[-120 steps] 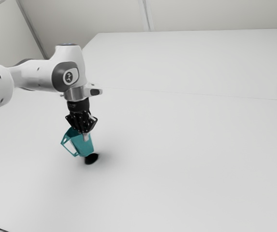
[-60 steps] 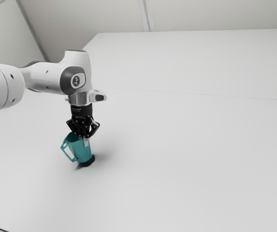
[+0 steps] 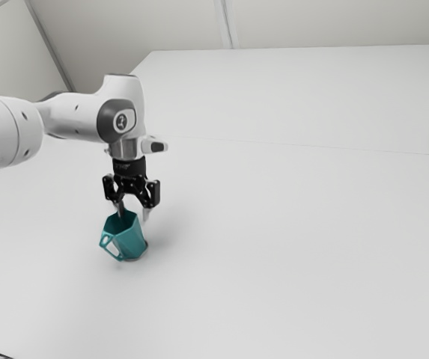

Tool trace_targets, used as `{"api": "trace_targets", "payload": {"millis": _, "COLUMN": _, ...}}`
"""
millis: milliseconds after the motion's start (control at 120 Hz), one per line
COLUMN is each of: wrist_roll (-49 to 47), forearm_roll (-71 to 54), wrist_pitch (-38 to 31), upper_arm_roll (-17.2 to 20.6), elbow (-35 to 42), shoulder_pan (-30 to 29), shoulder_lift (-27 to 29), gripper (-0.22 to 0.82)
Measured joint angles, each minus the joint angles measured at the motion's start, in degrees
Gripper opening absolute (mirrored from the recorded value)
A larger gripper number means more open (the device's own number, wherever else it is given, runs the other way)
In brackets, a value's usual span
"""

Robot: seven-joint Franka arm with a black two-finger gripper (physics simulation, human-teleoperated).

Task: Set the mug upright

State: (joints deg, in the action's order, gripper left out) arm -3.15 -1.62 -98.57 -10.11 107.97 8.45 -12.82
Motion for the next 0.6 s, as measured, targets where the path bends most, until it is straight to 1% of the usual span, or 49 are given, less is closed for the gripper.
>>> {"api": "trace_targets", "payload": {"millis": 100, "wrist_roll": -0.2, "forearm_roll": 0.0, "wrist_pitch": 1.1, "upper_arm_roll": 0.0, "elbow": -1.8, "shoulder_pan": 0.3, "shoulder_lift": 1.0, "gripper": 0.46}}
{"api": "trace_targets", "payload": {"millis": 233, "wrist_roll": -0.3, "forearm_roll": 0.0, "wrist_pitch": 2.6, "upper_arm_roll": 0.0, "elbow": -2.5, "shoulder_pan": 0.4, "shoulder_lift": 6.1, "gripper": 0.53}}
{"api": "trace_targets", "payload": {"millis": 325, "wrist_roll": -0.1, "forearm_roll": 0.0, "wrist_pitch": 3.6, "upper_arm_roll": 0.0, "elbow": -2.6, "shoulder_pan": 0.5, "shoulder_lift": 10.2, "gripper": 0.56}}
{"api": "trace_targets", "payload": {"millis": 375, "wrist_roll": 0.2, "forearm_roll": 0.0, "wrist_pitch": 4.2, "upper_arm_roll": 0.1, "elbow": -3.8, "shoulder_pan": 0.5, "shoulder_lift": 11.6, "gripper": 0.57}}
{"api": "trace_targets", "payload": {"millis": 467, "wrist_roll": 1.0, "forearm_roll": 0.1, "wrist_pitch": 5.3, "upper_arm_roll": 0.8, "elbow": -6.4, "shoulder_pan": -0.2, "shoulder_lift": 12.8, "gripper": 0.58}}
{"api": "trace_targets", "payload": {"millis": 600, "wrist_roll": 1.9, "forearm_roll": 0.3, "wrist_pitch": 6.3, "upper_arm_roll": 1.1, "elbow": -9.7, "shoulder_pan": -0.6, "shoulder_lift": 13.0, "gripper": 0.59}}
